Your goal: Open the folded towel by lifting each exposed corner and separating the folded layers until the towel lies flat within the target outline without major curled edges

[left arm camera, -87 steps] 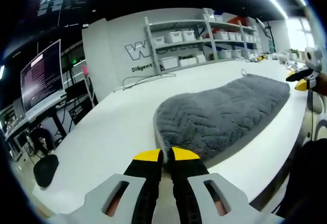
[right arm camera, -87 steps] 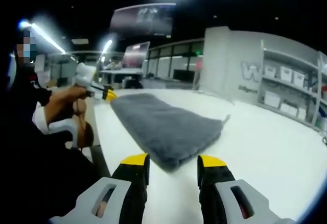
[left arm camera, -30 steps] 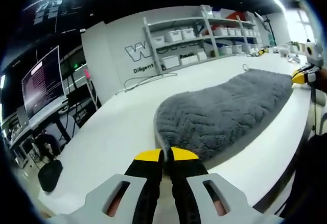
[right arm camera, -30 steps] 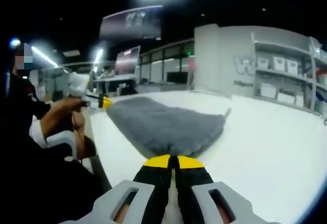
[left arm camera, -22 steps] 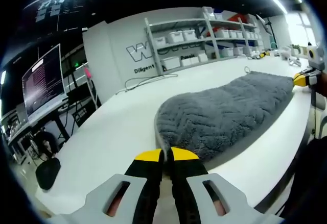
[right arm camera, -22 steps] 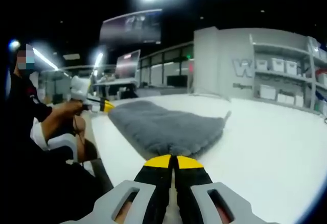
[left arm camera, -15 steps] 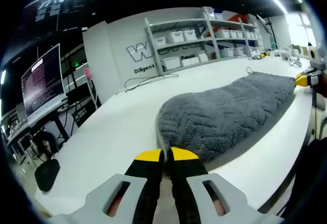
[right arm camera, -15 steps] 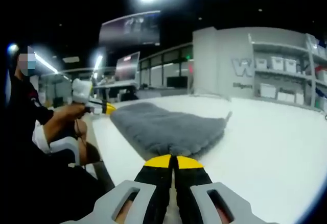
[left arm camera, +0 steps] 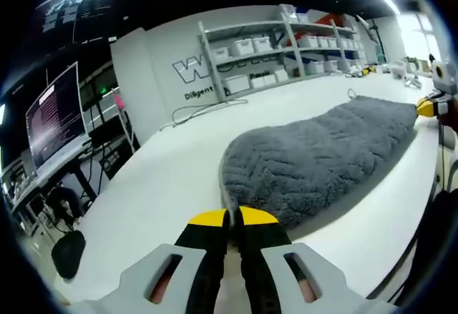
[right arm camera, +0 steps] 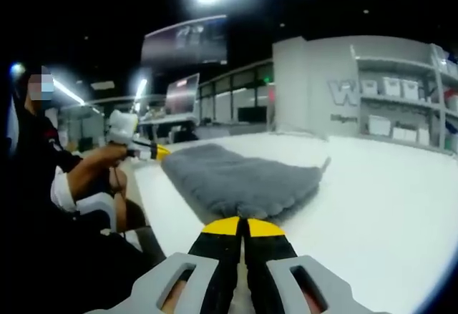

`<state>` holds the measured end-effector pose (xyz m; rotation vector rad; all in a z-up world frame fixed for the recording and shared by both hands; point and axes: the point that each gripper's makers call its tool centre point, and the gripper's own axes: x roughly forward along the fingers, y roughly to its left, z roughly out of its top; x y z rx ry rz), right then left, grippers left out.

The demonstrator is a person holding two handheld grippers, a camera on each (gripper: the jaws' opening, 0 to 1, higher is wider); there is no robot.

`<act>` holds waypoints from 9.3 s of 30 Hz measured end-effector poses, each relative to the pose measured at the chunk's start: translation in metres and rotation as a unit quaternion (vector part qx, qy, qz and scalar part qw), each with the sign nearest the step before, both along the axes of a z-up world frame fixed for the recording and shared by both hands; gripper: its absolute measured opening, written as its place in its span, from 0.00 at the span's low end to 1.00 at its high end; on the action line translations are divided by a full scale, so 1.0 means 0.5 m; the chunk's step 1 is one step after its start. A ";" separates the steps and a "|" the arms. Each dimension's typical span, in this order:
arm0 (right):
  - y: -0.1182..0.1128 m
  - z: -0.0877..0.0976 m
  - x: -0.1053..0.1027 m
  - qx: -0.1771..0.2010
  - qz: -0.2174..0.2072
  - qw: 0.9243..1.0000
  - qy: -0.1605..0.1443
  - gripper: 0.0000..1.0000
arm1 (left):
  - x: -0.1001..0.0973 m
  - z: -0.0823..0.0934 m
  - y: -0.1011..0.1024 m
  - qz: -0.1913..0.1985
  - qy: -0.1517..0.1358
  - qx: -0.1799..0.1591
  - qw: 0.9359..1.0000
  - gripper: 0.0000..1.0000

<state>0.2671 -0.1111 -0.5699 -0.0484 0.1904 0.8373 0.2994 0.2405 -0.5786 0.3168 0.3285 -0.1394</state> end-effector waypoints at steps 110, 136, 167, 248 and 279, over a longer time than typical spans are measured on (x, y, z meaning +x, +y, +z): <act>0.066 -0.047 -0.073 -0.162 0.072 0.981 0.073 0.00 | 0.154 -0.009 -0.003 -0.102 0.050 -0.030 0.993 0.05; 0.095 -0.052 -0.095 -0.168 0.075 0.980 0.080 0.00 | 0.173 -0.010 -0.007 -0.110 0.053 -0.036 0.992 0.05; 0.120 -0.052 -0.106 -0.174 0.081 0.978 0.087 0.00 | 0.192 -0.009 -0.018 -0.111 0.044 -0.005 0.993 0.05; 0.205 -0.052 -0.157 -0.158 0.137 0.971 0.115 0.00 | 0.234 -0.016 -0.036 -0.093 0.050 -0.028 0.994 0.05; 0.242 -0.050 -0.154 -0.154 0.161 0.970 0.093 0.00 | 0.320 -0.011 -0.044 -0.135 0.071 0.066 0.986 0.04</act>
